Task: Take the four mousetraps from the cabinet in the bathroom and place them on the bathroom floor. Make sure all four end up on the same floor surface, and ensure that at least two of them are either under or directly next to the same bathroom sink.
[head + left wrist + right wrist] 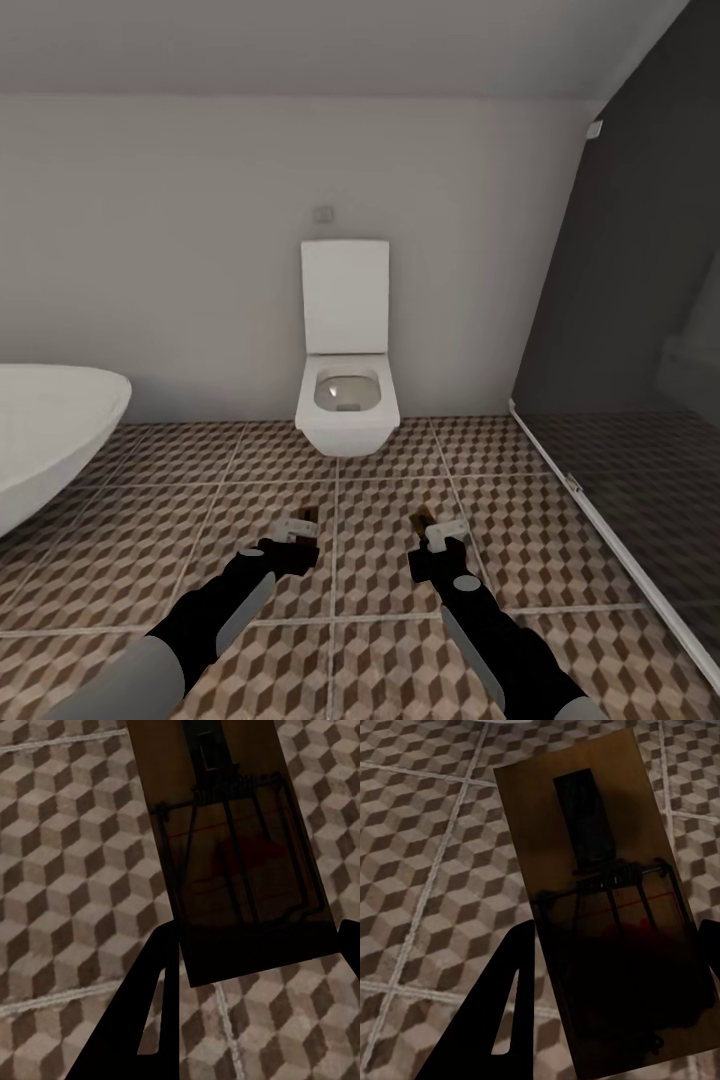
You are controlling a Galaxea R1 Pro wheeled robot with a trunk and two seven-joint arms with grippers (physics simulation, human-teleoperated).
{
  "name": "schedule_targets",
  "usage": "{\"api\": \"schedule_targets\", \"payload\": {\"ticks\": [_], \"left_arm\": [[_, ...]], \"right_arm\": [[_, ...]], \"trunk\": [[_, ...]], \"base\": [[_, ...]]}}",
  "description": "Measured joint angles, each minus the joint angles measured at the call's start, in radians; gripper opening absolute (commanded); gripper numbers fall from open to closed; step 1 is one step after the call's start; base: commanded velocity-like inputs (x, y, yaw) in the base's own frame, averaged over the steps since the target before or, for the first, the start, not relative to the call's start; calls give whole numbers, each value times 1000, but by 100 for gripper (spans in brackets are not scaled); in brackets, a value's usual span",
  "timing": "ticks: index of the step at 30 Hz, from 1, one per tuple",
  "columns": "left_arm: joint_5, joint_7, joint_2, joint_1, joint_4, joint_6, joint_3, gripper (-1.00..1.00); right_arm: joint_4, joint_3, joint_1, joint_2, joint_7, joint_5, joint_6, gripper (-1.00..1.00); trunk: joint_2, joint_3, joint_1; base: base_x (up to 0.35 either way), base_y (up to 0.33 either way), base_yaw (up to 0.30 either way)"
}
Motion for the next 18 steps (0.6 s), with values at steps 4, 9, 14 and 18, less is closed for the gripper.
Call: {"api": "schedule_targets", "payload": {"ticks": [4,9,14,18], "left_arm": [[0,0,-1,0,0,0,0,-100],[0,0,-1,0,1,0,0,-100],[0,0,-2,0,1,0,0,-100],[0,0,-2,0,1,0,0,-100]], "right_arm": [[0,0,0,0,0,0,0,-100],[0,0,0,-1,0,0,0,-100],[0,0,0,-1,0,0,0,-100],[0,0,0,-1,0,0,0,-100]], "trunk": [[-14,-6,8],[-14,-6,8],[-14,-6,8],[-21,-9,12]], "base": [[0,0,0],[0,0,0],[0,0,0],[0,0,0]]}}
